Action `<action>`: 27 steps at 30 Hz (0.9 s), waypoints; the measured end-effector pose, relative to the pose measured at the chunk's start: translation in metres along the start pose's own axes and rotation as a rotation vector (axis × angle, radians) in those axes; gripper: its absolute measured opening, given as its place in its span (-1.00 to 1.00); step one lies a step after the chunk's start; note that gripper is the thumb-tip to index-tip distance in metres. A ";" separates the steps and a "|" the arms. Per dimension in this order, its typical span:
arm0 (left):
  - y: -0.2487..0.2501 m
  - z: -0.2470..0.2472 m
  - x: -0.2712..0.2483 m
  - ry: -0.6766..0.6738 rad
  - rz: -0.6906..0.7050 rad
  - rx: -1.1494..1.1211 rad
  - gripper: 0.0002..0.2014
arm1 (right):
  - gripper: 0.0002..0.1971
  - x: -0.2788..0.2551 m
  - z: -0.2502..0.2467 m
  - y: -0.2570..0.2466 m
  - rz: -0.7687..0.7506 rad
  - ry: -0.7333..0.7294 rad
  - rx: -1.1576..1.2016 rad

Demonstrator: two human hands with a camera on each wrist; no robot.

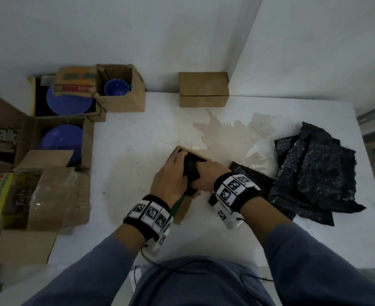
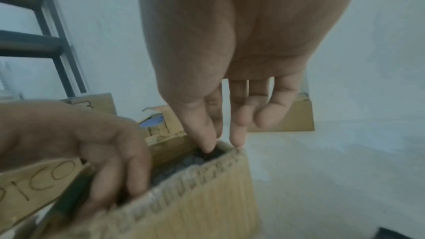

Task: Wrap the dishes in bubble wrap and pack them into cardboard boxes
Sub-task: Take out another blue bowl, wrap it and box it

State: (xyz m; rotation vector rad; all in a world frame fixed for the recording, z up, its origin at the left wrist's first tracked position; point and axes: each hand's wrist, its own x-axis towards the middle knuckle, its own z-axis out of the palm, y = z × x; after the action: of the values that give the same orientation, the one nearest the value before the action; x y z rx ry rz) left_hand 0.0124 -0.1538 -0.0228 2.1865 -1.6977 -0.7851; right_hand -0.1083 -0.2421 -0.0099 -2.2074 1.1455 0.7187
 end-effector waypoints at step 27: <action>-0.044 -0.010 -0.015 0.405 -0.695 -1.225 -0.40 | -0.81 -0.020 0.053 0.013 -0.013 0.509 0.359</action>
State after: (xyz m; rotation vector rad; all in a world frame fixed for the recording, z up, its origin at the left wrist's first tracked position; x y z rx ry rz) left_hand 0.0507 -0.1288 -0.0335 1.7152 -0.0480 -1.0225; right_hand -0.1400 -0.2015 -0.0367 -2.1299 1.3688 -0.0738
